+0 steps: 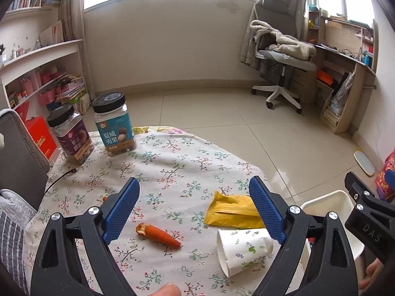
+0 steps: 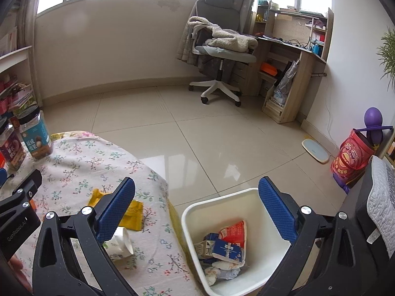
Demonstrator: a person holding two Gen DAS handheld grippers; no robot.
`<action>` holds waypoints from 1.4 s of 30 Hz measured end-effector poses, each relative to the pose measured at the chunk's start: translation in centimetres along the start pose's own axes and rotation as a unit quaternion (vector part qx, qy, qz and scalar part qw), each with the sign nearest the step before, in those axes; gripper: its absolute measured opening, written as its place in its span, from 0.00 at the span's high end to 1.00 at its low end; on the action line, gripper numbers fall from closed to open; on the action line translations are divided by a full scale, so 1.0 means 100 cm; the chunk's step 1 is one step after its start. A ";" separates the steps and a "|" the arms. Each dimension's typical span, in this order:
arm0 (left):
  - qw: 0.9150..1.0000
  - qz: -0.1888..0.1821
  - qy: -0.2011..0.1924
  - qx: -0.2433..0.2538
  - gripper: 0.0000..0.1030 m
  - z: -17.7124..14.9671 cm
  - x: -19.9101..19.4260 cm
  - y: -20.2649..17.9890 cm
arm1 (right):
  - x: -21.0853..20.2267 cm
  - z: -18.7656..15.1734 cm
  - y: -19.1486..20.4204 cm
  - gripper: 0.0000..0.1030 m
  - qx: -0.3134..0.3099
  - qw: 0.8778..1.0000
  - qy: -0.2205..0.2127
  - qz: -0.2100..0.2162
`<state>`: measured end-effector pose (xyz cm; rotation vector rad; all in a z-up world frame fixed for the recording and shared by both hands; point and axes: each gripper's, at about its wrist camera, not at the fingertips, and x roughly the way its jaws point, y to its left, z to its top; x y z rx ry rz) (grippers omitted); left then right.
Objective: Collect trash
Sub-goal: 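Move both tools back over the table toward the orange peels, then grasp the orange peel with the left tool while the right tool grasps the yellow packet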
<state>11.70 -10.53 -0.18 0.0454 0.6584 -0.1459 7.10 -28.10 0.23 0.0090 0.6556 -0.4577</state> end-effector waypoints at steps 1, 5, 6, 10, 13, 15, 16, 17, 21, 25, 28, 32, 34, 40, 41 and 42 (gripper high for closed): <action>1.000 0.005 0.001 -0.007 0.15 0.002 0.001 0.007 | 0.001 0.001 0.007 0.07 -0.004 1.000 0.000 0.004; 0.999 0.025 0.015 -0.029 0.15 0.002 0.007 0.032 | 0.004 0.003 0.033 0.07 -0.013 1.000 0.004 0.019; 0.999 0.033 0.019 -0.033 0.15 0.001 0.010 0.039 | 0.005 0.003 0.038 0.07 -0.014 1.000 0.007 0.024; 0.996 0.058 0.045 -0.053 0.15 -0.004 0.029 0.068 | 0.012 0.003 0.058 0.07 -0.020 0.999 0.016 0.038; 0.992 0.076 0.072 -0.073 0.15 -0.011 0.048 0.092 | 0.018 0.002 0.071 0.07 -0.024 0.998 0.028 0.050; 0.988 0.087 0.093 -0.086 0.15 -0.017 0.062 0.108 | 0.023 0.001 0.079 0.07 -0.023 0.997 0.037 0.059; 0.986 0.092 0.105 -0.095 0.15 -0.020 0.070 0.116 | 0.026 0.001 0.082 0.07 -0.024 0.997 0.042 0.062; 0.983 0.095 0.118 -0.104 0.15 -0.023 0.079 0.126 | 0.030 0.001 0.086 0.07 -0.025 0.996 0.048 0.065; 0.969 0.090 0.180 -0.141 0.15 -0.040 0.118 0.158 | 0.041 -0.005 0.102 0.07 -0.036 0.993 0.074 0.084; 0.960 0.083 0.206 -0.170 0.16 -0.051 0.143 0.175 | 0.049 -0.006 0.105 0.07 -0.035 0.991 0.092 0.095; 0.958 0.075 0.212 -0.176 0.20 -0.050 0.156 0.173 | 0.058 -0.005 0.095 0.07 -0.023 0.988 0.112 0.099; 0.954 0.081 0.241 -0.161 0.35 -0.055 0.177 0.167 | 0.082 -0.007 0.085 0.07 -0.019 0.984 0.147 0.100; 0.954 0.096 0.243 -0.144 0.47 -0.059 0.182 0.165 | 0.097 -0.010 0.086 0.07 -0.033 0.980 0.164 0.103; 0.965 0.082 0.229 -0.099 0.80 -0.057 0.169 0.157 | 0.139 -0.021 0.097 0.07 -0.061 0.964 0.223 0.134; 0.967 0.084 0.223 -0.092 0.80 -0.056 0.165 0.157 | 0.143 -0.022 0.099 0.07 -0.065 0.962 0.227 0.138; 0.968 0.083 0.218 -0.087 0.80 -0.054 0.159 0.156 | 0.146 -0.022 0.101 0.07 -0.072 0.960 0.231 0.143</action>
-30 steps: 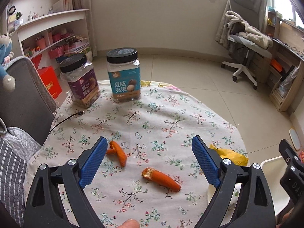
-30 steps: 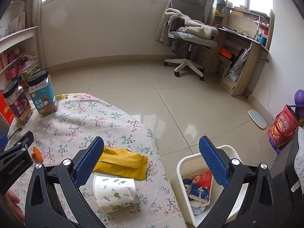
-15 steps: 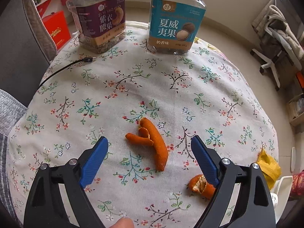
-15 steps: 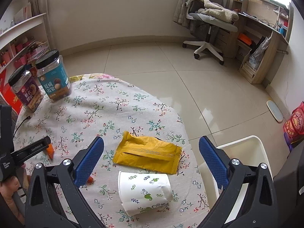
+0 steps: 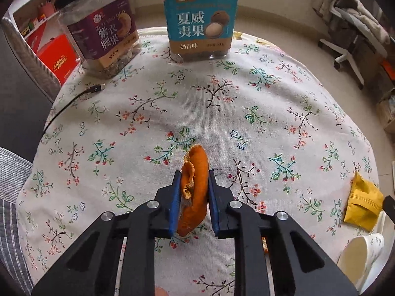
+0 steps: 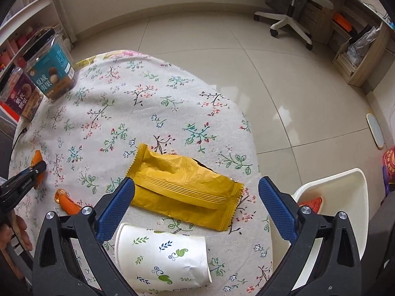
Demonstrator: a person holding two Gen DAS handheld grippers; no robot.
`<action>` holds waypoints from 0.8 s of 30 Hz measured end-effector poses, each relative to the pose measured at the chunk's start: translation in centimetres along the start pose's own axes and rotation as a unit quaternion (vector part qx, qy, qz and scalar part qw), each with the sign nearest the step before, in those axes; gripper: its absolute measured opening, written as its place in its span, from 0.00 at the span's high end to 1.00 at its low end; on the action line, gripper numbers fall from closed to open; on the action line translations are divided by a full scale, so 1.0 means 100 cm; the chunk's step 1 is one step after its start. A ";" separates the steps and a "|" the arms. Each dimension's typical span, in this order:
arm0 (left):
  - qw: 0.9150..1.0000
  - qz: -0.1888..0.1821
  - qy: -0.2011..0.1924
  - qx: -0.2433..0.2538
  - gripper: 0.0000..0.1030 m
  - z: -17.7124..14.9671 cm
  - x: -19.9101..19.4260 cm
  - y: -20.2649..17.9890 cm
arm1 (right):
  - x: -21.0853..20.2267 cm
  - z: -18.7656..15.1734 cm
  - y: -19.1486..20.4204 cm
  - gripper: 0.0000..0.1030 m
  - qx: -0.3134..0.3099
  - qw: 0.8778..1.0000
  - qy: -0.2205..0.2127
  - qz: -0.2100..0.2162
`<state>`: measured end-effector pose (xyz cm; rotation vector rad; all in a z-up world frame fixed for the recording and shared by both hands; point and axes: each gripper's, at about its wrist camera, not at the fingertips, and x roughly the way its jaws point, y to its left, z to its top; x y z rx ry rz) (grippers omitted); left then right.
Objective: Collect trash
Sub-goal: 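Grasp the orange peel with the left tool while the right tool grasps the yellow packet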
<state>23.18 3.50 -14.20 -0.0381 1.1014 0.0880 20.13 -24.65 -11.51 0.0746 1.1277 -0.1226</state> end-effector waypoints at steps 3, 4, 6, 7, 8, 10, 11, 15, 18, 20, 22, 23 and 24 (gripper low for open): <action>1.000 -0.026 -0.004 -0.005 0.80 0.001 -0.020 0.007 | 0.011 0.005 0.000 0.07 -0.029 0.999 0.019 0.020; 0.999 -0.033 -0.007 -0.003 0.80 0.001 -0.029 0.009 | 0.013 0.006 -0.002 0.07 -0.041 0.999 0.023 0.025; 0.999 -0.043 -0.014 0.003 0.80 0.000 -0.046 0.012 | 0.018 0.006 -0.002 0.07 -0.067 0.997 0.031 0.036; 0.999 -0.048 -0.018 0.004 0.80 -0.001 -0.055 0.014 | 0.023 0.006 -0.002 0.07 -0.079 0.995 0.039 0.041; 0.998 -0.052 -0.022 0.005 0.80 0.000 -0.061 0.013 | 0.027 0.004 -0.002 0.07 -0.089 0.994 0.047 0.045; 0.998 -0.059 -0.027 0.011 0.80 -0.002 -0.075 0.015 | 0.039 -0.002 0.000 0.07 -0.104 0.990 0.068 0.065; 0.998 -0.061 -0.031 0.016 0.80 -0.002 -0.080 0.012 | 0.045 -0.007 0.002 0.07 -0.110 0.988 0.083 0.071; 0.996 -0.065 -0.047 0.037 0.80 -0.010 -0.102 0.008 | 0.046 -0.020 0.021 0.09 -0.143 0.984 0.089 0.054; 0.996 -0.066 -0.049 0.040 0.80 -0.021 -0.109 0.012 | 0.032 -0.019 0.031 0.44 -0.137 0.985 0.081 0.069; 0.996 -0.063 -0.048 0.035 0.80 -0.024 -0.108 0.016 | 0.022 -0.017 0.034 0.71 -0.120 0.985 0.079 0.098; 0.997 -0.061 -0.048 0.027 0.80 -0.027 -0.106 0.022 | 0.006 -0.016 0.036 0.71 -0.110 0.987 0.055 0.100; 0.997 -0.062 -0.045 0.022 0.80 -0.028 -0.105 0.025 | -0.003 -0.015 0.039 0.71 -0.104 0.988 0.045 0.109; 0.997 -0.063 -0.044 0.016 0.80 -0.029 -0.104 0.028 | -0.012 -0.014 0.041 0.71 -0.100 0.988 0.033 0.116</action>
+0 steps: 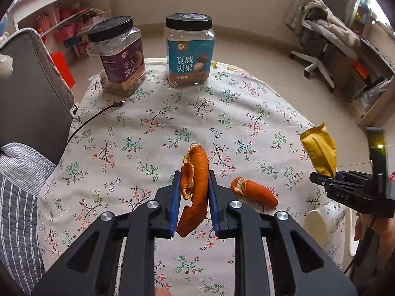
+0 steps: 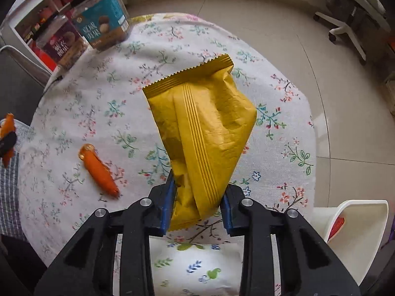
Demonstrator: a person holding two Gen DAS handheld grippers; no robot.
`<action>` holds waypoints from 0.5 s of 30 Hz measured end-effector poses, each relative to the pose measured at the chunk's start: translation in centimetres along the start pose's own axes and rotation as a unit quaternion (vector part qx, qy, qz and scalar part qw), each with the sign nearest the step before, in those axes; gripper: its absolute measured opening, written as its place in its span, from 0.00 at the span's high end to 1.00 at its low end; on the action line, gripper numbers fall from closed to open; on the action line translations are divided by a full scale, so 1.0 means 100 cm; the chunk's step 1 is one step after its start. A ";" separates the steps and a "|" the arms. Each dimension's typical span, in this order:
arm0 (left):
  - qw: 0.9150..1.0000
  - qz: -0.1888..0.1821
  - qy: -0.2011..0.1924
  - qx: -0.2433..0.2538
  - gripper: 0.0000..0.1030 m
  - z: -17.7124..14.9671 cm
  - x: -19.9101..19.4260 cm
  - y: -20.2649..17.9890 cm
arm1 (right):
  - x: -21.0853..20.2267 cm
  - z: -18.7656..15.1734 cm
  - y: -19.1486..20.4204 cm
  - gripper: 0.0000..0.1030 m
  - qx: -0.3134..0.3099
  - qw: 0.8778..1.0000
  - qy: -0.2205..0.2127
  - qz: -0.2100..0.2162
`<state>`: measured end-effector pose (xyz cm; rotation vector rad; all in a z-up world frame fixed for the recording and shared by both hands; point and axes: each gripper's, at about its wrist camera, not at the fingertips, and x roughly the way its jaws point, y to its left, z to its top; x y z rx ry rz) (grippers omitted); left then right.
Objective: Collect trash
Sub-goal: 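Grasp the orange peel with the left tool while the right tool grasps the yellow packet, then carry the peel and yellow packet to the white bin and release both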
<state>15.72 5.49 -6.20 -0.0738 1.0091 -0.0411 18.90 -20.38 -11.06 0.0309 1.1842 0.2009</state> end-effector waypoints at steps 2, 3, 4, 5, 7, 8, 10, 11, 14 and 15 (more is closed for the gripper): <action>1.000 -0.002 -0.003 -0.009 0.80 0.000 -0.001 0.005 | -0.019 0.001 0.011 0.71 -0.001 1.000 -0.027 0.008; 1.000 -0.004 -0.005 -0.011 0.80 0.000 -0.002 0.006 | -0.027 0.005 0.015 0.71 -0.003 0.999 -0.040 0.013; 1.000 -0.007 -0.009 -0.014 0.80 0.001 -0.004 0.007 | -0.036 0.005 0.021 0.71 -0.006 0.998 -0.053 0.017; 1.000 -0.008 -0.013 -0.016 0.80 0.002 -0.007 0.007 | -0.044 0.004 0.027 0.71 -0.009 0.998 -0.066 0.020; 0.999 -0.012 -0.023 -0.021 0.80 0.003 -0.012 0.007 | -0.059 0.003 0.038 0.71 -0.012 0.995 -0.093 0.024; 0.999 -0.015 -0.028 -0.024 0.80 0.003 -0.014 0.007 | -0.067 0.001 0.045 0.71 -0.013 0.994 -0.107 0.026; 0.999 -0.019 -0.038 -0.026 0.80 0.004 -0.019 0.005 | -0.077 -0.002 0.054 0.71 -0.017 0.991 -0.130 0.028; 0.999 -0.018 -0.043 -0.025 0.80 0.003 -0.022 0.004 | -0.081 -0.003 0.058 0.71 -0.020 0.990 -0.140 0.026; 0.998 -0.016 -0.059 -0.021 0.80 0.002 -0.029 -0.002 | -0.092 -0.008 0.069 0.71 -0.027 0.986 -0.166 0.016; 0.998 -0.015 -0.064 -0.020 0.80 0.001 -0.031 -0.004 | -0.095 -0.011 0.070 0.71 -0.028 0.985 -0.172 0.011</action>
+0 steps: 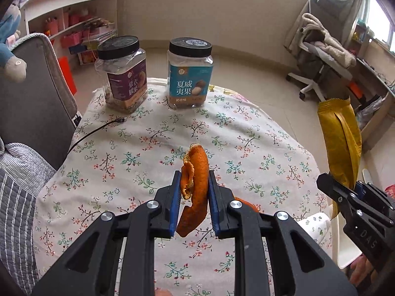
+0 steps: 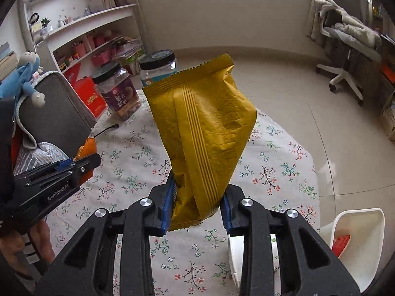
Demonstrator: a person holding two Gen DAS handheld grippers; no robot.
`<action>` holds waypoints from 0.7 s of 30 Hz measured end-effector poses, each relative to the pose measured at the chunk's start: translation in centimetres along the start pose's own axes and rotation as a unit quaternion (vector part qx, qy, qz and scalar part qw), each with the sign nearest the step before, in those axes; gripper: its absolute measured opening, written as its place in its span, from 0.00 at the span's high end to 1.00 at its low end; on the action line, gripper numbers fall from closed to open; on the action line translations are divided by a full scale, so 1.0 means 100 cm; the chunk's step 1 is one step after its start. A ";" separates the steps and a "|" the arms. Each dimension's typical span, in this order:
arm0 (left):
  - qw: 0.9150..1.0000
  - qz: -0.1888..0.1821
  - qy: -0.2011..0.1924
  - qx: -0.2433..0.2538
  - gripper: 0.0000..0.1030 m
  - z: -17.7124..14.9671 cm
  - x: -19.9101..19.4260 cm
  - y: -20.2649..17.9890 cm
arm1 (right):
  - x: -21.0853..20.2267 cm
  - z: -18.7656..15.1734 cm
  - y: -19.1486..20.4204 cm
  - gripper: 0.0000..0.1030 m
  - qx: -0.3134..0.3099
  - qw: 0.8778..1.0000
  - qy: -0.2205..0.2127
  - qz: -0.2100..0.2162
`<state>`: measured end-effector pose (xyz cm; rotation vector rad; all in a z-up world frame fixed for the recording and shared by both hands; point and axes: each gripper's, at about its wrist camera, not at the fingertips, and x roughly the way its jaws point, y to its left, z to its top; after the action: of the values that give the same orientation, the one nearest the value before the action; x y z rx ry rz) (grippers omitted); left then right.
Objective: Collect trash
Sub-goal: 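Carry the peel and yellow packet to the white bin and release both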
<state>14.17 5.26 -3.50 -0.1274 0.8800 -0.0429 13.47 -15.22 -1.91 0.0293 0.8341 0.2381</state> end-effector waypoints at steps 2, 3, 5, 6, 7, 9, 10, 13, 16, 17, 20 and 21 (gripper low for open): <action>1.000 0.004 -0.010 0.005 0.80 -0.002 -0.003 -0.005 | -0.004 -0.001 0.001 0.71 -0.005 1.000 -0.008 -0.010; 1.000 0.006 -0.015 0.009 0.80 -0.003 -0.005 -0.008 | -0.004 -0.002 0.000 0.71 -0.006 1.000 -0.009 -0.013; 1.000 0.007 -0.021 0.015 0.80 -0.005 -0.007 -0.014 | -0.005 -0.005 -0.002 0.70 -0.009 1.000 -0.009 -0.019; 1.000 0.006 -0.022 0.019 0.80 -0.006 -0.007 -0.018 | -0.006 -0.006 -0.003 0.70 -0.010 1.000 -0.010 -0.023; 0.999 0.005 -0.022 0.024 0.80 -0.007 -0.007 -0.021 | -0.008 -0.007 -0.005 0.70 -0.010 1.000 -0.012 -0.025; 0.999 0.003 -0.022 0.033 0.80 -0.009 -0.007 -0.028 | -0.009 -0.009 -0.008 0.70 -0.009 0.999 -0.012 -0.029; 0.999 0.002 -0.023 0.036 0.80 -0.010 -0.007 -0.031 | -0.010 -0.010 -0.010 0.70 -0.008 0.999 -0.011 -0.032; 0.999 -0.004 -0.023 0.043 0.80 -0.011 -0.007 -0.040 | -0.014 -0.013 -0.016 0.70 -0.002 0.999 -0.012 -0.036; 0.998 -0.010 -0.023 0.050 0.80 -0.013 -0.008 -0.049 | -0.018 -0.015 -0.022 0.70 0.001 0.999 -0.014 -0.042; 0.998 -0.012 -0.024 0.052 0.80 -0.013 -0.009 -0.053 | -0.019 -0.016 -0.025 0.70 0.003 0.999 -0.015 -0.043; 0.998 -0.018 -0.025 0.059 0.80 -0.014 -0.011 -0.063 | -0.023 -0.018 -0.030 0.70 0.008 0.999 -0.016 -0.048; 0.998 -0.019 -0.026 0.061 0.80 -0.014 -0.011 -0.067 | -0.025 -0.019 -0.032 0.69 0.011 0.998 -0.017 -0.051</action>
<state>12.44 -1.37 -2.69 -0.0313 0.8214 -0.1285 11.13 -19.05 -1.75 0.0108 0.8010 0.1319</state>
